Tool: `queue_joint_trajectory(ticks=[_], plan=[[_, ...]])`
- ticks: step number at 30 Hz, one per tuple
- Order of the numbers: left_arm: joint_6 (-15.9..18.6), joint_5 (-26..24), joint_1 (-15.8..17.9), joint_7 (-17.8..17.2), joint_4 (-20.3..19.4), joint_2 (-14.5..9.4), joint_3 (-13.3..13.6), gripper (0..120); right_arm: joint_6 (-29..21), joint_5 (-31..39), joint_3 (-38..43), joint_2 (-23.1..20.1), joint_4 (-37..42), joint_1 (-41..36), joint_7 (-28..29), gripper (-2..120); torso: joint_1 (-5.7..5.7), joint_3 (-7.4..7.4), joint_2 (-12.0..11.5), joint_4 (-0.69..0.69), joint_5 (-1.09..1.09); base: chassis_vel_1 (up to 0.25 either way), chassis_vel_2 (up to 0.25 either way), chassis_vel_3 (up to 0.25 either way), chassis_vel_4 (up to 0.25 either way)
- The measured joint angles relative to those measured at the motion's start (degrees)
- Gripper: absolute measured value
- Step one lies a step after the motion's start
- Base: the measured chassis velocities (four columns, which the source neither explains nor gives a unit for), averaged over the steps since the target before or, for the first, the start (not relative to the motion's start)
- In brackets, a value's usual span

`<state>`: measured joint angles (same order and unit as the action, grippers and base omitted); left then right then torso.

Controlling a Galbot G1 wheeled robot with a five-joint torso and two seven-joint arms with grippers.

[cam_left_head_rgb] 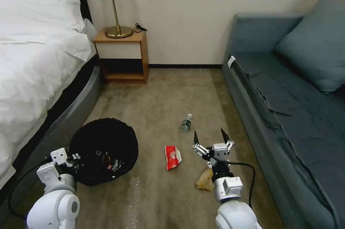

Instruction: Pick up the trash bin, then pick up the garbage on the floor and place it into the trash bin.

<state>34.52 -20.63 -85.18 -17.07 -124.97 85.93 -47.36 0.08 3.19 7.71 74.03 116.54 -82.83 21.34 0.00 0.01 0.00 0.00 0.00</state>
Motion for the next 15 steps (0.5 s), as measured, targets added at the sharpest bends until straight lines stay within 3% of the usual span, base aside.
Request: queue_joint_trajectory(ticks=[4, 7, 8, 11, 12, 15], plan=[[-0.54, 0.04, 0.07, 0.15, 0.37, 0.07, -0.19, 3, -4.08, 4.84, -1.05, -0.48, -2.40, 2.91, 2.52, 100, 0.00, 0.00, 0.00, 0.00, 0.00, -0.055, 0.057, 0.031, -0.065], [-1.12, 0.03, 0.27, 0.39, 1.33, 0.08, -0.42, 3, -10.20, 14.89, -2.40, -1.72, -5.87, 7.21, 7.31, 100, 0.00, 0.00, 0.00, 0.00, 0.00, 0.000, 0.000, 0.000, 0.000], [-1.12, 0.03, 0.27, 0.39, 1.33, 0.08, -0.42, 3, -10.20, 14.89, -2.40, -1.72, -5.87, 7.21, 7.31, 100, 0.00, 0.00, 0.00, 0.00, 0.00, 0.000, 0.000, 0.000, 0.000], [-1.61, 0.01, 1.00, 0.51, 2.76, 0.01, -0.61, 3, -16.44, 27.04, -4.06, -2.60, -9.86, 13.04, 13.08, 100, 0.00, 0.00, 0.00, 0.00, -0.01, 0.000, 0.000, 0.000, 0.000], [-1.61, 0.01, 1.00, 0.51, 2.76, 0.01, -0.61, 3, -16.44, 27.04, -4.06, -2.60, -9.86, 13.04, 13.08, 100, 0.00, 0.00, 0.00, 0.00, -0.01, 0.000, 0.000, 0.000, 0.000], [-2.12, 0.00, 1.81, 0.69, 4.07, -0.11, -0.65, 3, -21.69, 40.16, -6.69, -2.89, -15.05, 19.20, 21.25, 100, 0.00, 0.00, 0.00, 0.01, 0.00, 0.000, 0.000, 0.000, 0.000]])
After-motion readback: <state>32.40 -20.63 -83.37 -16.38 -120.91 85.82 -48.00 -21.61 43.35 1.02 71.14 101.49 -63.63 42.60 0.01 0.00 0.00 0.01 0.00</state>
